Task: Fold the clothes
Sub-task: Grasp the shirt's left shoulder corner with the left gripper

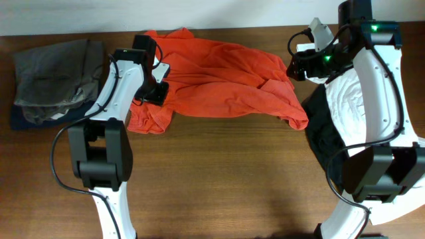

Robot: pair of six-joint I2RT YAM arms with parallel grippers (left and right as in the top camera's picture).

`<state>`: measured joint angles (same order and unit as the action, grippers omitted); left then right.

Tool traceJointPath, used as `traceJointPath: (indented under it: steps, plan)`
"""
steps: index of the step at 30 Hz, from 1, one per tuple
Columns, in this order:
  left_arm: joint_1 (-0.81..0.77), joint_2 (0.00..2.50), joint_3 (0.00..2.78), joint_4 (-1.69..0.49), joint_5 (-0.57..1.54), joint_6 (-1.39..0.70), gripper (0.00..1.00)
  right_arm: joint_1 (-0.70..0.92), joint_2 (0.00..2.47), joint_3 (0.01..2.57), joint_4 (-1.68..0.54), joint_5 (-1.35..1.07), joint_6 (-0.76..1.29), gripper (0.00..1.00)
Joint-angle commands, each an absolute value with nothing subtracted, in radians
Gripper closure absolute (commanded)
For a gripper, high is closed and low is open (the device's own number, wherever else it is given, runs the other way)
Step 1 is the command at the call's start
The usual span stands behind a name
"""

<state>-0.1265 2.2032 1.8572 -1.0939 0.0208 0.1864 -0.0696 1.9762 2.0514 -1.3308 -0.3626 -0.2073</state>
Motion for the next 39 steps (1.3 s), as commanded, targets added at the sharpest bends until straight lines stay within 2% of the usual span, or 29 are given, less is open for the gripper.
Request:
traceJointPath:
  steps: [1, 9, 10, 11, 15, 17, 18, 22, 25, 27, 30, 33, 34, 35, 39]
  plan:
    - [-0.109, 2.211, 1.849, -1.049, 0.003, 0.188, 0.54, -0.072, 1.982, 2.058, -1.328, -0.358, -0.206, 0.17]
    - [-0.109, 2.289, 1.848, -1.093, 0.003, 0.188, 0.55, -0.072, 1.985, 2.057, -1.324, -0.358, -0.210, 0.17]
    - [-0.109, 2.289, 1.848, -1.103, 0.003, 0.188, 0.67, -0.072, 1.985, 2.057, -1.324, -0.358, -0.210, 0.17]
    - [-0.109, 2.289, 1.848, -1.114, 0.003, 0.188, 0.99, -0.072, 1.985, 2.057, -1.325, -0.358, -0.210, 0.16]
    - [-0.109, 2.285, 1.959, -1.255, 0.002, 0.188, 0.99, -0.072, 1.985, 2.057, -1.343, -0.358, -0.210, 0.17]
    - [-0.109, 2.277, 2.059, -1.337, -0.001, 0.188, 0.99, -0.074, 1.985, 2.057, -1.356, -0.357, -0.209, 0.07]
    - [-0.109, 2.273, 2.109, -1.372, -0.001, 0.188, 0.99, -0.078, 1.985, 2.057, -1.367, -0.358, -0.202, 0.07]
    - [-0.109, 2.268, 2.460, -1.560, -0.013, 0.188, 0.99, -0.094, 1.985, 2.051, -1.425, -0.350, -0.202, 0.11]
    - [-0.109, 2.268, 2.558, -1.607, -0.072, 0.188, 0.99, -0.094, 1.985, 2.037, -1.440, -0.312, -0.202, 0.13]
    - [-0.109, 2.268, 2.564, -1.617, -0.072, 0.188, 0.92, -0.094, 1.985, 2.020, -1.439, -0.302, -0.203, 0.13]
    - [-0.109, 2.268, 2.564, -1.617, -0.068, 0.188, 0.90, -0.094, 1.985, 2.020, -1.436, -0.302, -0.203, 0.13]
    - [-0.111, 2.268, 2.563, -1.617, -0.067, 0.188, 0.81, -0.094, 1.985, 2.020, -1.432, -0.302, -0.206, 0.13]
    - [-0.114, 2.268, 2.563, -1.618, -0.059, 0.188, 0.82, -0.094, 1.985, 2.020, -1.430, -0.302, -0.206, 0.12]
    - [-0.116, 2.268, 2.563, -1.618, -0.038, 0.188, 0.99, -0.094, 1.985, 2.020, -1.427, -0.302, -0.206, 0.13]
    - [-0.116, 2.268, 2.545, -1.629, -0.030, 0.188, 0.99, -0.094, 1.985, 2.020, -1.425, -0.302, -0.206, 0.12]
